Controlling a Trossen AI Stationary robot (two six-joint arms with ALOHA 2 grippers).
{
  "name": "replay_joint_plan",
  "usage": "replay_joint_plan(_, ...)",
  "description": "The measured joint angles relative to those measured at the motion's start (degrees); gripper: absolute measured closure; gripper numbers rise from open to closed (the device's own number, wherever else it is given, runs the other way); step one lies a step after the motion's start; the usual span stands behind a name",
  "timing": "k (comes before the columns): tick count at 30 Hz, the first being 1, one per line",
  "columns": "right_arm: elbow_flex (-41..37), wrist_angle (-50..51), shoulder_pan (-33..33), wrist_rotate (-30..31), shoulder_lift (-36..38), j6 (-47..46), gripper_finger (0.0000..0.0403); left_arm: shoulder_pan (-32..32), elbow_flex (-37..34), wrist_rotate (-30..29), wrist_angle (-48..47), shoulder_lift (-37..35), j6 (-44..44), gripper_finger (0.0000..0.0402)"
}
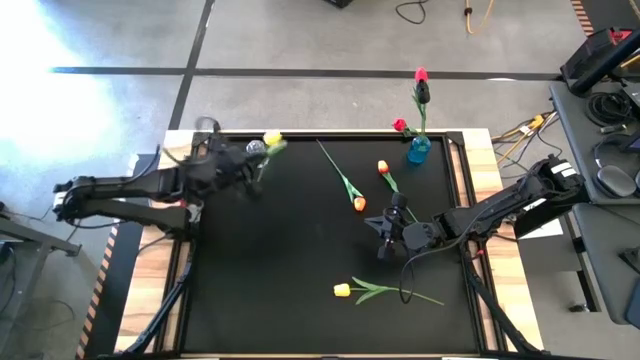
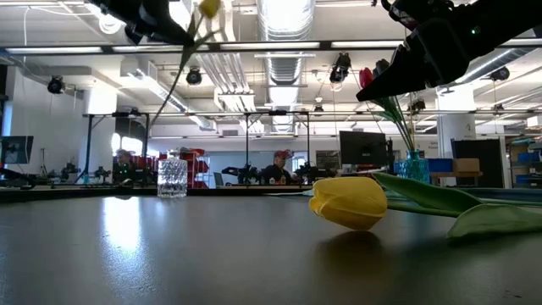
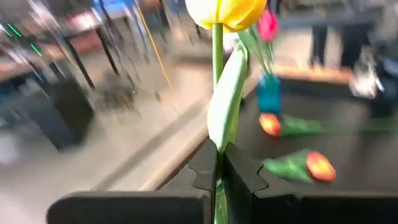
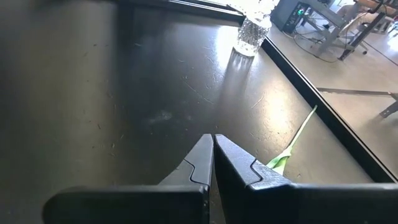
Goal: Sort flowers into vase by color
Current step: Put the left yellow tulip into the transparent vase
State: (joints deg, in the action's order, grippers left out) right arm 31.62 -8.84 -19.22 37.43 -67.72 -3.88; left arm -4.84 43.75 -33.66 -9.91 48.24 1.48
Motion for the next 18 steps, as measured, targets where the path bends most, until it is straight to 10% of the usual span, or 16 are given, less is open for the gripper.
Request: replay_joint_plan(18, 0.0, 0.0, 0.0, 0.0, 0.0, 0.4, 0.0394, -24.2, -18.2, 10.7, 41.2, -9.2, 10.7, 0.0402)
